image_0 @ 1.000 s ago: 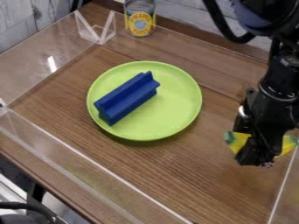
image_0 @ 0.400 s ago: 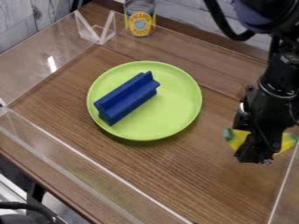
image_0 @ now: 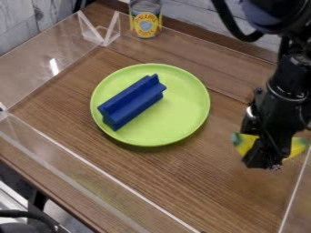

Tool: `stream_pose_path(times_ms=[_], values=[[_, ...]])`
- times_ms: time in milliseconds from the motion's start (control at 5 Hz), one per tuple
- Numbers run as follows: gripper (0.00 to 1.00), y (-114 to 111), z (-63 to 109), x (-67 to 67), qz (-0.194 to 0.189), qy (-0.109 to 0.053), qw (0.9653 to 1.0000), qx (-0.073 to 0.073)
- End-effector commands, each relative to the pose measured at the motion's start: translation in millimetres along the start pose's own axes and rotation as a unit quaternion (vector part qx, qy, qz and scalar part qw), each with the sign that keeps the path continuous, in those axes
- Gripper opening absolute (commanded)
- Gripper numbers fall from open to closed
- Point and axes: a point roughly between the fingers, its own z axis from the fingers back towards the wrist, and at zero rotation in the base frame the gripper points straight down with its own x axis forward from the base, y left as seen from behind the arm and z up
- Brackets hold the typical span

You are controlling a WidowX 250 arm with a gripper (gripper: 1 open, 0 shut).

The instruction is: Put the banana in the green plate

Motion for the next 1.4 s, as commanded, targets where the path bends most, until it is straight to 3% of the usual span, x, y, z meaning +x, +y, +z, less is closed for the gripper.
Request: stream_pose_path(times_ms=[0,400,600,800,1200], values=[[0.00,9,29.1,2.5,0.006,-0.038,0.9989,0.024],[0.00,15,23.9,0.9,0.010,-0.033,0.9992,0.023],[1.00,17,17.1,1.9,0.012,-0.029,0.9993,0.020],[1.00,17,5.9,5.2,0.011,-0.026,0.9995,0.013],[1.00,20,-13.7,9.3,0.015,-0.032,0.9992,0.016]])
